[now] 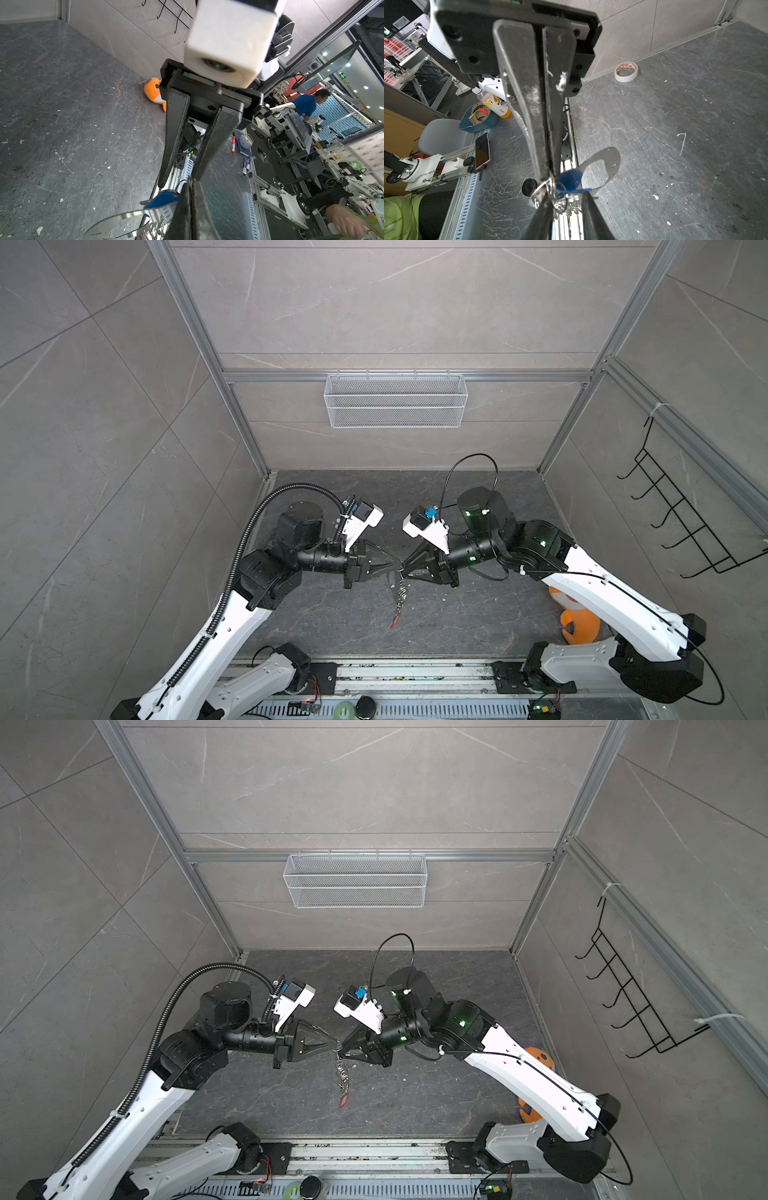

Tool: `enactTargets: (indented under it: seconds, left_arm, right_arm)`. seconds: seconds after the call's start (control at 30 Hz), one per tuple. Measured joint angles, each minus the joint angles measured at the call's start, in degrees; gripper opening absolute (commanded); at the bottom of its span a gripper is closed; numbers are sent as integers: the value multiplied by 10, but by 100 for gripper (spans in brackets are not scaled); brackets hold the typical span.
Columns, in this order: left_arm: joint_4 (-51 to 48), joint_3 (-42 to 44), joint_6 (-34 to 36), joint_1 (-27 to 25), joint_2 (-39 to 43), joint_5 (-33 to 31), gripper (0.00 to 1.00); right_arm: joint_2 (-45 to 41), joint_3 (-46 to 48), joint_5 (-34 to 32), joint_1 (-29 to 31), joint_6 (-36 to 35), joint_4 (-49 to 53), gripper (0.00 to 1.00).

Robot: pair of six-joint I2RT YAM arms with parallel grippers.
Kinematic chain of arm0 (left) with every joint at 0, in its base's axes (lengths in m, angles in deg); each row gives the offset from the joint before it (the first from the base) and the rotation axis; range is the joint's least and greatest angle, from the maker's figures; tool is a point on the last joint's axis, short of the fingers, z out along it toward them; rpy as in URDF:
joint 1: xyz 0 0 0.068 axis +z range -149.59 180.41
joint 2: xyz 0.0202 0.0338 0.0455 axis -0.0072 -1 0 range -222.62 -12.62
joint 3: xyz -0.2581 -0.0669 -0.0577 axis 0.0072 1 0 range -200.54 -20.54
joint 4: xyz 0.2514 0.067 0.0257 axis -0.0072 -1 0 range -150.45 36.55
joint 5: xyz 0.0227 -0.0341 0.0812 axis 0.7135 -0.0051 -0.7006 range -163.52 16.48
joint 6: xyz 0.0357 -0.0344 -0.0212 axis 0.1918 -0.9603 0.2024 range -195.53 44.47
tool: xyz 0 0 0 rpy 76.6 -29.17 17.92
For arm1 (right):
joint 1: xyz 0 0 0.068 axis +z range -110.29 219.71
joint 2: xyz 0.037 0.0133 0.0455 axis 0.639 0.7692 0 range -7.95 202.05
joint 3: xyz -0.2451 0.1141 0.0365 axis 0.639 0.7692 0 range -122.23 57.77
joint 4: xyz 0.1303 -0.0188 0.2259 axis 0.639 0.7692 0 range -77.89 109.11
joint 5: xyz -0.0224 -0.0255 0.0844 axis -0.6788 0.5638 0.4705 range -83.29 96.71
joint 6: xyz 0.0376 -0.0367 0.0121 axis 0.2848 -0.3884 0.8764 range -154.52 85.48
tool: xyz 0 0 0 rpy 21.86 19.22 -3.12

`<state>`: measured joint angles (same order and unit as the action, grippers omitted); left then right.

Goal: Remove the keys from the keyring

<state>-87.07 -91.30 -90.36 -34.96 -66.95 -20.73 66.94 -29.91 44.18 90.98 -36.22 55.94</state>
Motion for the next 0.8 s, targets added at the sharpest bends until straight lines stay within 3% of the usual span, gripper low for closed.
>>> enactTargets:
  seconds: [0.2,0.4,0.8]
  left_arm:
    - [4,0,0,0,2,-1,0]
    - [16,0,-11,0,6,-2,0]
    - [142,76,-65,0,56,-17,0]
  right_arm:
    - [0,2,0,0,2,-1,21]
    - [0,8,5,0,8,-10,0]
    - [-6,56,18,17,36,-105,0]
